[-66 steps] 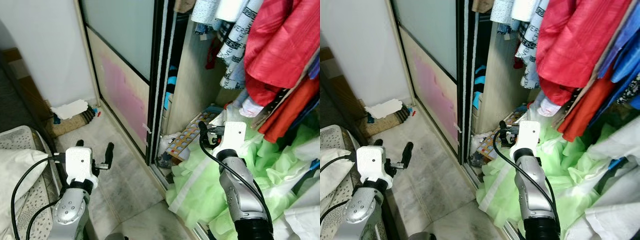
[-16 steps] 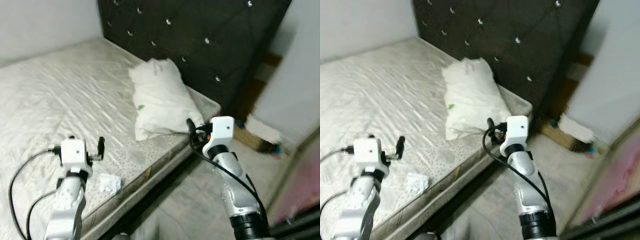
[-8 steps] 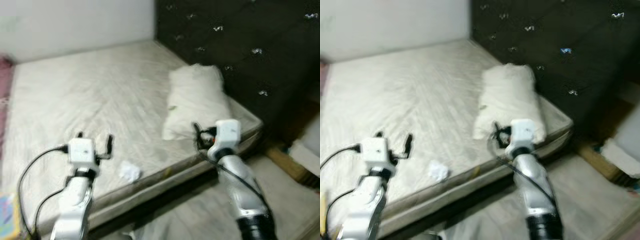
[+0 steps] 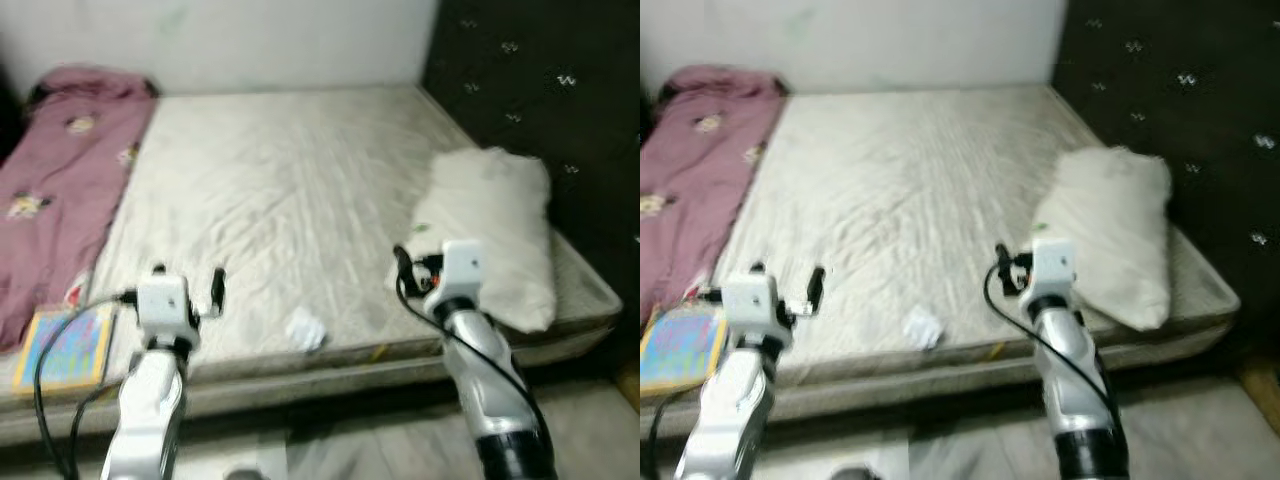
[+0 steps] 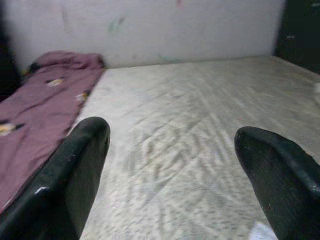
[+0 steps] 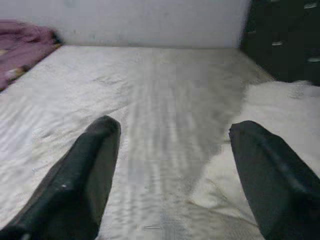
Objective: Clean up the room
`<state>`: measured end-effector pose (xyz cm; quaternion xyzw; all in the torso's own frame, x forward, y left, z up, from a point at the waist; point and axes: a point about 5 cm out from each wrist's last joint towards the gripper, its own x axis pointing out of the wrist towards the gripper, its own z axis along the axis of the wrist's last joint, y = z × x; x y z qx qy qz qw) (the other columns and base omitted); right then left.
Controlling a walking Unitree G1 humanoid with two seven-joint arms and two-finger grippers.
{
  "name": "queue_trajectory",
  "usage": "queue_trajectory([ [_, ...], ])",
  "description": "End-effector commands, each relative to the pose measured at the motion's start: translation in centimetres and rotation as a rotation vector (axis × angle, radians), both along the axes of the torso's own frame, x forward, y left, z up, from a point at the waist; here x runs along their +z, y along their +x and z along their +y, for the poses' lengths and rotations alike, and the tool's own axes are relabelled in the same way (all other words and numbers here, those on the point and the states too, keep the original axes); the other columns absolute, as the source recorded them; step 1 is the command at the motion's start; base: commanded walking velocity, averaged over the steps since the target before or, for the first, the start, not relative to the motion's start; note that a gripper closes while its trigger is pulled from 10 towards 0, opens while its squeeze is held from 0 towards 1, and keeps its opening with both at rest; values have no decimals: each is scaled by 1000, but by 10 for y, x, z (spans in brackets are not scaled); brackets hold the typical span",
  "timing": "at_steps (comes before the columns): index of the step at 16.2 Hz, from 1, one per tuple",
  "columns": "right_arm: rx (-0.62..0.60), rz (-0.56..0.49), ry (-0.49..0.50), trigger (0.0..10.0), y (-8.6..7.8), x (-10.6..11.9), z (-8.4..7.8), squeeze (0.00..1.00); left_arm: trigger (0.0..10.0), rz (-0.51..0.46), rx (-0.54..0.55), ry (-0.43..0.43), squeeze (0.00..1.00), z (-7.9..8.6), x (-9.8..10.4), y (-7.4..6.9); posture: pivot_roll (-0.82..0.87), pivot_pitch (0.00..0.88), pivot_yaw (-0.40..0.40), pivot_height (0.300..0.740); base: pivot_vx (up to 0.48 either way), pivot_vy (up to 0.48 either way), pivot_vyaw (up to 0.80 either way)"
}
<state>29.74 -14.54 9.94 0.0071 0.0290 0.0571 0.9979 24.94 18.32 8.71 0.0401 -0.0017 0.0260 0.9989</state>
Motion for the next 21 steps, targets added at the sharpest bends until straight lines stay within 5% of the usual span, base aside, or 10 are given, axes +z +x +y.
queue_trajectory([
  [1,6,-7,-4,7294,1,2,1,0,10000,11,14,7,0,1,-1,0,67,0,-50,740,0,0,775],
  [2,7,-7,-5,10000,1,2,1,0,10000,13,16,9,0,2,-1,0,67,0,-50,740,0,0,781],
  [10,-12,2,-2,10000,4,3,-1,0,10000,25,-2,-17,0,0,-1,3,59,0,-53,740,0,0,147],
  [21,-29,-4,-1,10000,6,5,-4,0,10000,25,-17,-37,0,-2,0,5,53,0,-55,740,311,0,0],
])
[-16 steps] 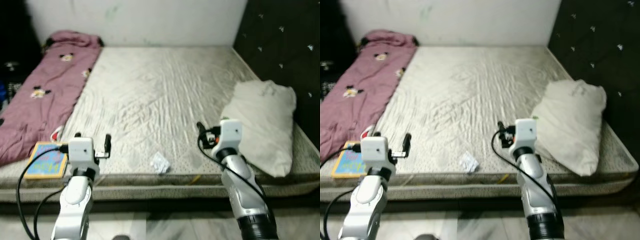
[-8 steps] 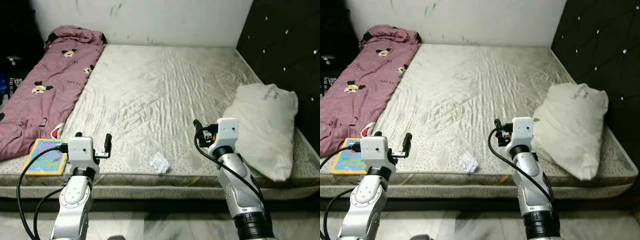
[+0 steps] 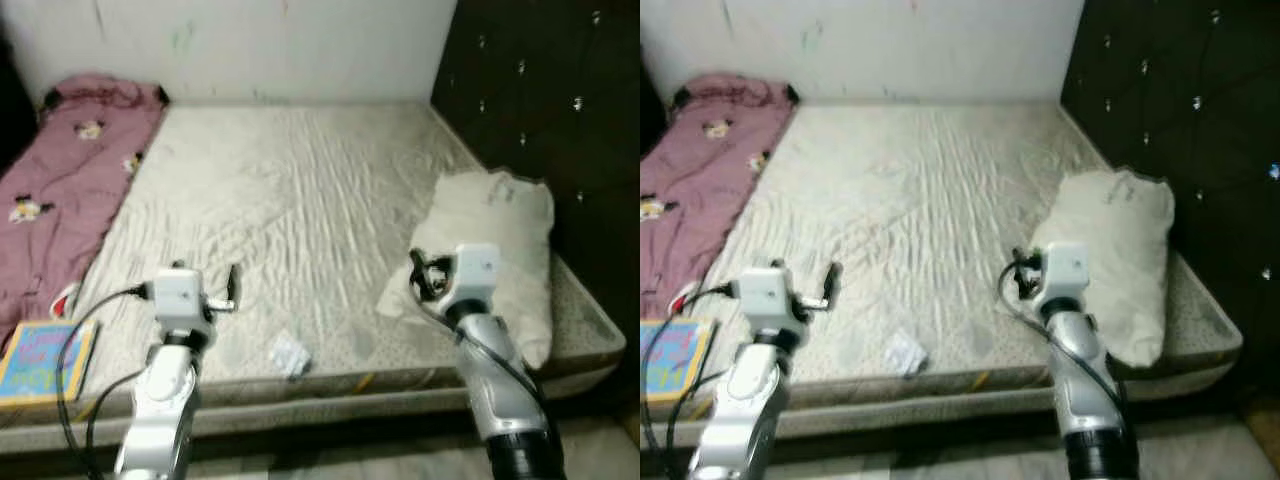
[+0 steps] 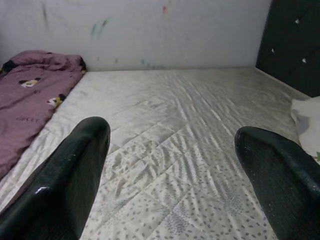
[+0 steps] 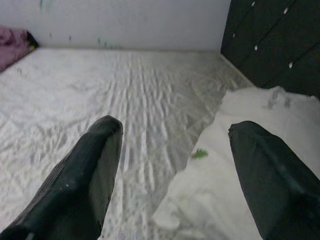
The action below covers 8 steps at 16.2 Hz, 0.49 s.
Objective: Clean up the room
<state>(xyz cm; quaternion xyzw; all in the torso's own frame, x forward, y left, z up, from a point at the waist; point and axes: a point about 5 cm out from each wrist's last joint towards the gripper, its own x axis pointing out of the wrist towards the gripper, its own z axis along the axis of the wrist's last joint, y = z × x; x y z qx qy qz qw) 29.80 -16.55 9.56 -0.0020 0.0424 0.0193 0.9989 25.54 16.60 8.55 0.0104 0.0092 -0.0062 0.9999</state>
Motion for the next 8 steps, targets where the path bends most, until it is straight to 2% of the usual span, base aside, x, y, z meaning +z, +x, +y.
queue_trajectory([
  [1,45,-29,21,10000,5,9,17,0,10000,6,46,25,0,15,1,-1,52,0,-54,740,266,0,0],
  [8,47,-20,23,10000,5,6,16,0,10000,27,56,23,0,16,-3,-1,57,0,-50,740,0,0,0],
])
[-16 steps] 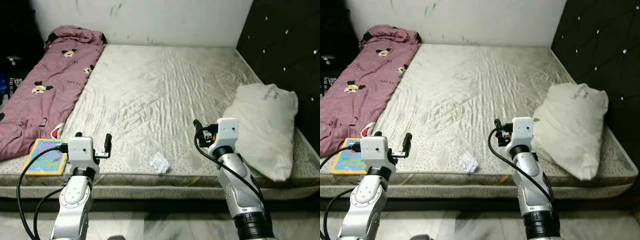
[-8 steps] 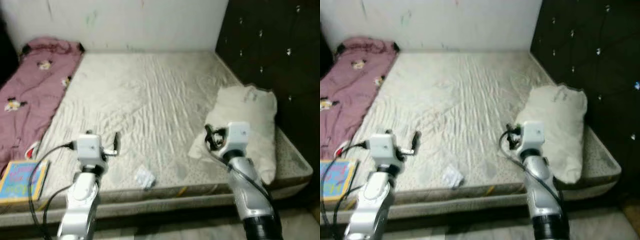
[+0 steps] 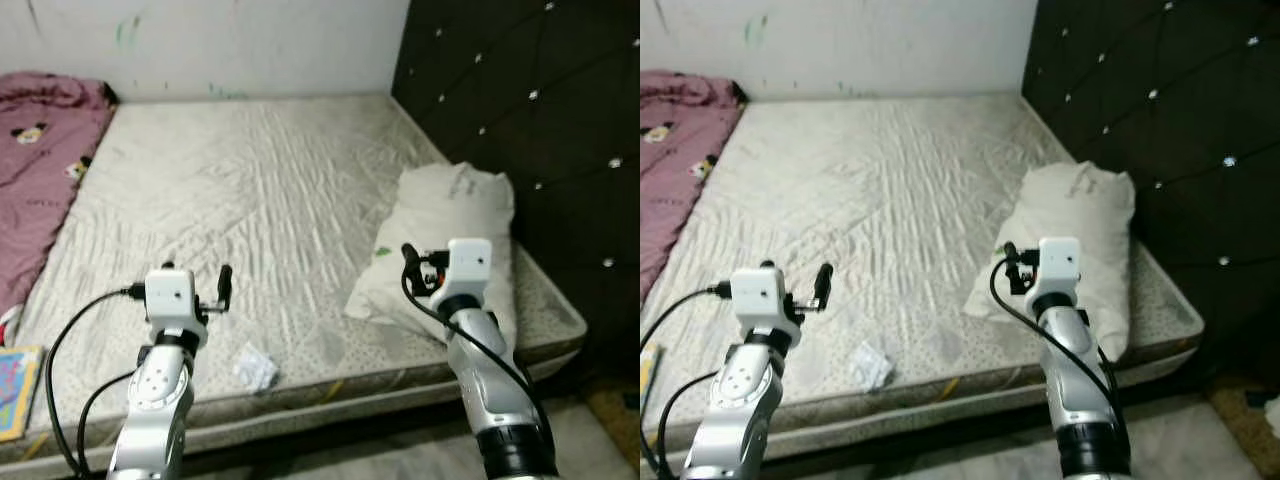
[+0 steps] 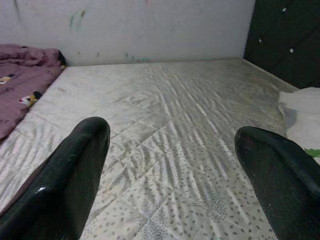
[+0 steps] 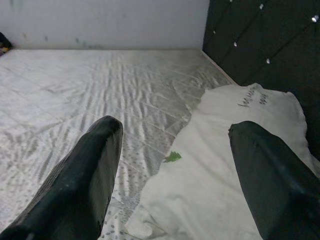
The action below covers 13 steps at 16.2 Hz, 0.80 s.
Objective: Clean up the room
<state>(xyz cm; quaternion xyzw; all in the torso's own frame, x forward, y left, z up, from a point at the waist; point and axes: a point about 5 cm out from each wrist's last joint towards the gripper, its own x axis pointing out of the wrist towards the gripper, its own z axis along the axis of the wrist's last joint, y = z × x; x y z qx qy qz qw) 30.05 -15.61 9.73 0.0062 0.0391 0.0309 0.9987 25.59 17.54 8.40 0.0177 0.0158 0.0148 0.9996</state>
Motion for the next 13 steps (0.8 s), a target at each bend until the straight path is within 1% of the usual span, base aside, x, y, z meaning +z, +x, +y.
queue_trajectory([
  [1,24,-12,5,10000,3,4,7,0,10000,14,10,3,0,6,-2,-1,57,0,-50,740,0,0,0],
  [6,31,3,7,10000,2,1,8,0,10000,21,7,4,0,5,-3,-2,58,0,-49,740,0,0,0],
  [8,46,-1,-22,10000,3,1,11,0,10000,18,2,6,0,5,-3,-2,62,0,-50,740,0,0,606],
  [11,37,12,-7,10000,3,-1,10,0,10000,12,-2,7,0,4,-3,-2,63,0,-49,740,0,0,773],
  [13,35,17,-7,10000,3,-1,9,0,10000,19,-6,-2,0,4,-3,-2,62,0,-51,740,0,0,0],
])
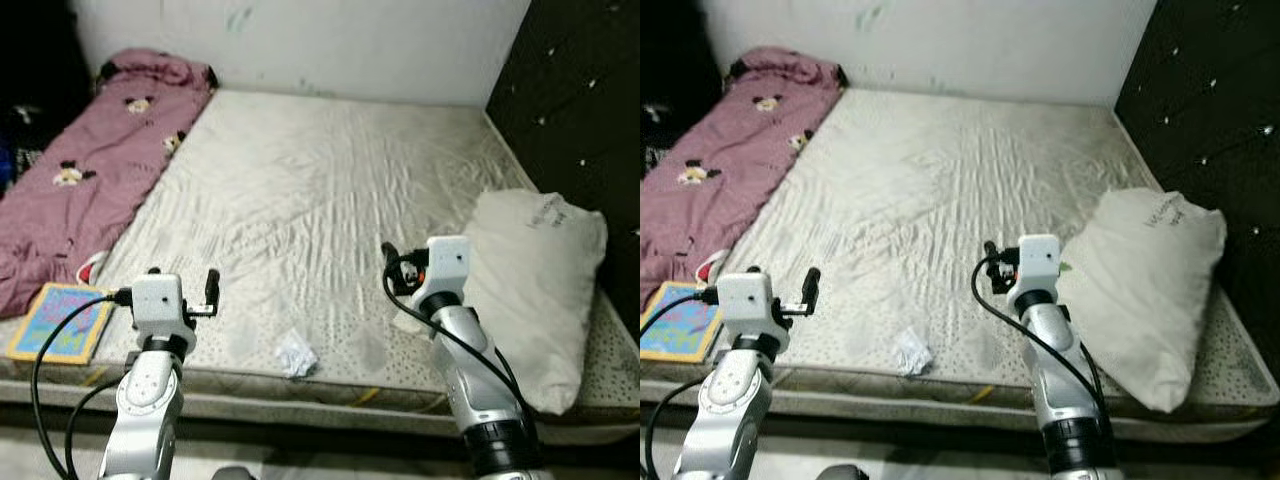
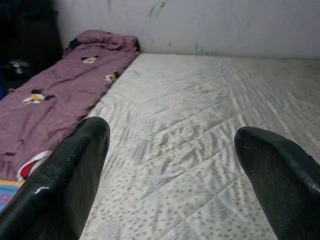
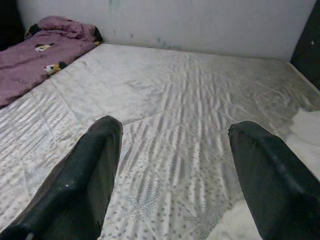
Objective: Clean up the room
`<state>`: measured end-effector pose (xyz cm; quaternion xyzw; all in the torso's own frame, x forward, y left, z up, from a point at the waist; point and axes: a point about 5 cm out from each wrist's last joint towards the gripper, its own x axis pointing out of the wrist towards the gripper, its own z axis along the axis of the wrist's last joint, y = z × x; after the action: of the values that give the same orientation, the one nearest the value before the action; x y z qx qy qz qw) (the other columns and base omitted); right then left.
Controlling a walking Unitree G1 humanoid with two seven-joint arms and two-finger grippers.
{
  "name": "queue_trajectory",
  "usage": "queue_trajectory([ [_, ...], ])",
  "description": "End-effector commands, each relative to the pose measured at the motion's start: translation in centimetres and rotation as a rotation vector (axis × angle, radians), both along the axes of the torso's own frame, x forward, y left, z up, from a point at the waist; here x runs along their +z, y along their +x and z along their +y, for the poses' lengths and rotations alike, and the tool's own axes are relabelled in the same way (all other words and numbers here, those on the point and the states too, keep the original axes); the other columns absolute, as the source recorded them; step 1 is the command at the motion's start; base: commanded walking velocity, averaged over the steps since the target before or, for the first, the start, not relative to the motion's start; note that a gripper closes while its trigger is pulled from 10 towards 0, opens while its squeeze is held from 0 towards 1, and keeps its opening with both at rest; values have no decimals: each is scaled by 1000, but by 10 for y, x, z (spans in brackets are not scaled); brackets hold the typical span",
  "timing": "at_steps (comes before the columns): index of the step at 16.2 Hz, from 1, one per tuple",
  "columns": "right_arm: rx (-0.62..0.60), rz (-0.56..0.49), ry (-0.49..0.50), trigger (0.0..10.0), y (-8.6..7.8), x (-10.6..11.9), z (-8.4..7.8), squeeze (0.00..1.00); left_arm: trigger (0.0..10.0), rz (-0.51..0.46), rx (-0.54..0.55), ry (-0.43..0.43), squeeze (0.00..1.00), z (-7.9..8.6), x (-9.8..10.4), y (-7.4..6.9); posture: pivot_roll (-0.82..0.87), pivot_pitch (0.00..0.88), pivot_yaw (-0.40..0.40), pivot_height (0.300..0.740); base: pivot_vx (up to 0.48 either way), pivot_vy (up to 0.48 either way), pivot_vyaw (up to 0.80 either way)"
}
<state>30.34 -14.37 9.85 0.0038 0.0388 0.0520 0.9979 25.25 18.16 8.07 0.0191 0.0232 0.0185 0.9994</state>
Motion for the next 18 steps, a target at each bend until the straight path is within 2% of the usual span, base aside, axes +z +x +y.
queue_trajectory([
  [1,-10,19,-4,10000,0,-3,-3,0,10000,6,-18,-8,0,-3,0,1,62,0,-51,740,0,251,0],
  [11,-20,27,5,10000,3,-2,-5,0,10000,-6,-4,-2,0,-2,2,3,58,0,-56,740,0,466,0],
  [14,-23,21,10,10000,3,-1,-5,0,10000,-17,3,8,0,-1,4,3,58,0,-56,740,0,0,0],
  [18,-26,19,9,10000,5,-1,-6,0,10000,-20,-7,-20,0,-3,5,5,53,0,-57,740,0,0,0],
])
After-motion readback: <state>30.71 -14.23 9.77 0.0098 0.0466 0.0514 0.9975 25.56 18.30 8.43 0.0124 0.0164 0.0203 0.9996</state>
